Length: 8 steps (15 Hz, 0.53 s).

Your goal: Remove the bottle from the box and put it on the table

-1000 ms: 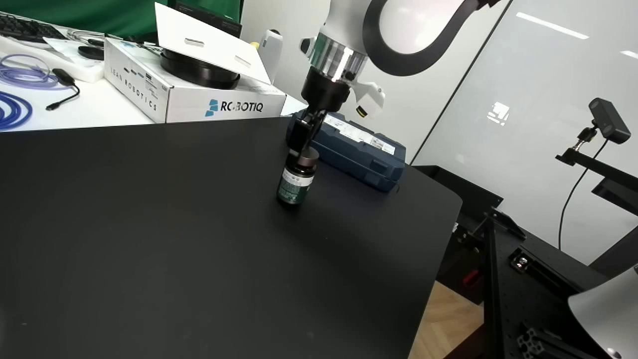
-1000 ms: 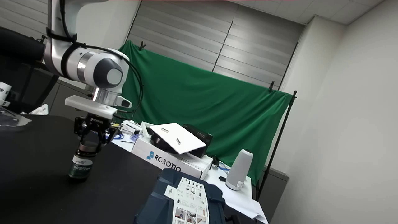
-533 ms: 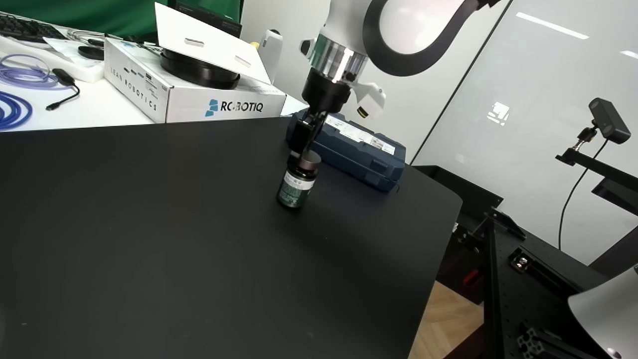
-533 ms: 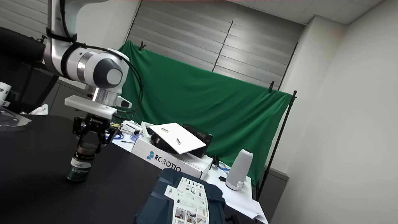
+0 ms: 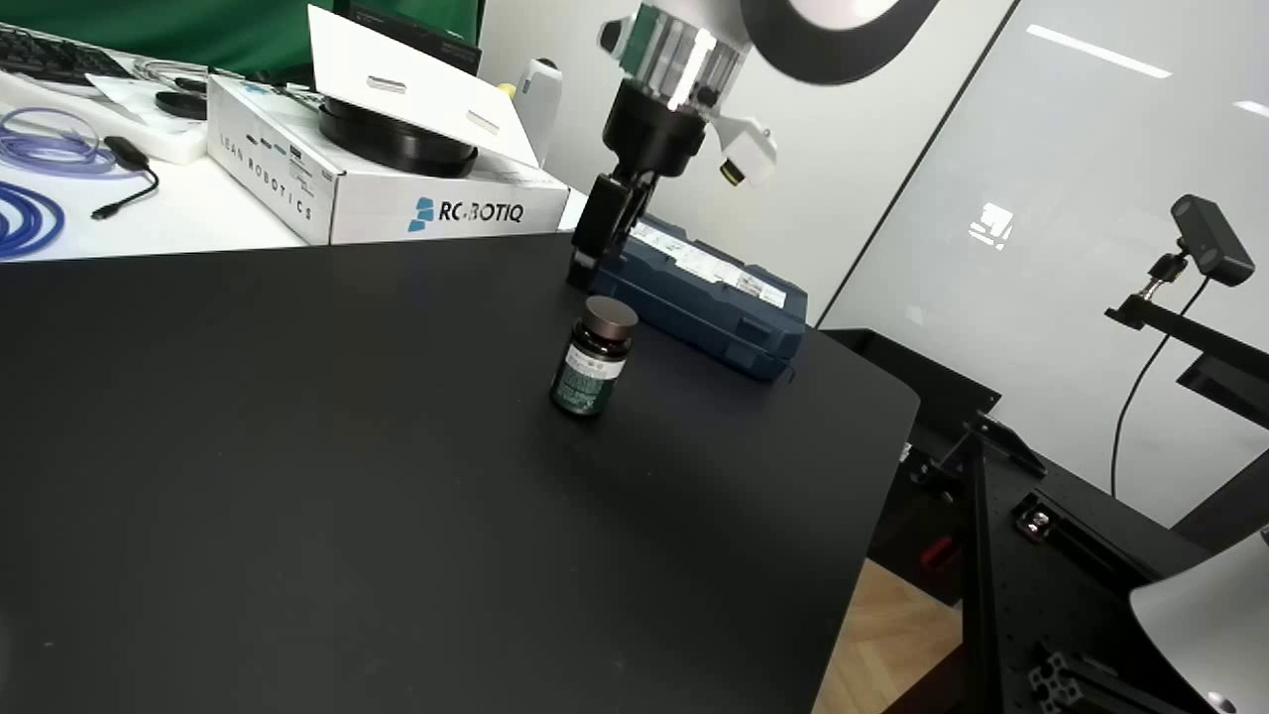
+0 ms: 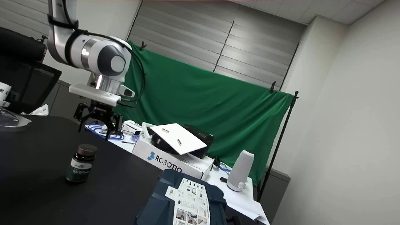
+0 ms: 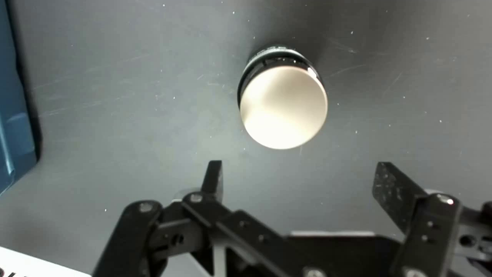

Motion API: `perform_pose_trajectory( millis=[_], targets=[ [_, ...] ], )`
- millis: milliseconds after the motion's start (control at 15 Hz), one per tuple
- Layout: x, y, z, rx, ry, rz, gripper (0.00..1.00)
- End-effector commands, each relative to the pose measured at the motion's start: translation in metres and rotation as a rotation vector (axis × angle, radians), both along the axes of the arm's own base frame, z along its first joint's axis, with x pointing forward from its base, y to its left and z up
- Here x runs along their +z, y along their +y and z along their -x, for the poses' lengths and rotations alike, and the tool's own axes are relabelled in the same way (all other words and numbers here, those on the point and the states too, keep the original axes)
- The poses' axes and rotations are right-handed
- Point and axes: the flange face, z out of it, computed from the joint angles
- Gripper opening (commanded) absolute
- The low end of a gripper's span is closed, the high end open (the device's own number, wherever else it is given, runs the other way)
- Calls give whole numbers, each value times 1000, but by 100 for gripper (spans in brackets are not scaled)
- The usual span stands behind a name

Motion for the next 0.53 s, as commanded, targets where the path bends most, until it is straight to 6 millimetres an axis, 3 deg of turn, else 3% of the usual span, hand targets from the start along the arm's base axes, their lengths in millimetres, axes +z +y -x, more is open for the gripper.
perform_pose_trajectory(
  millis=[0,133,200,333,467],
  targets=[
    [52,7,13,-4,-28,10,100],
    [72,10,18,0,-26,14,100],
    [52,9,3,14,-30,5,100],
    [62,11,4,18,-36,4,100],
    [54,10,5,17,-28,4,100]
  ],
)
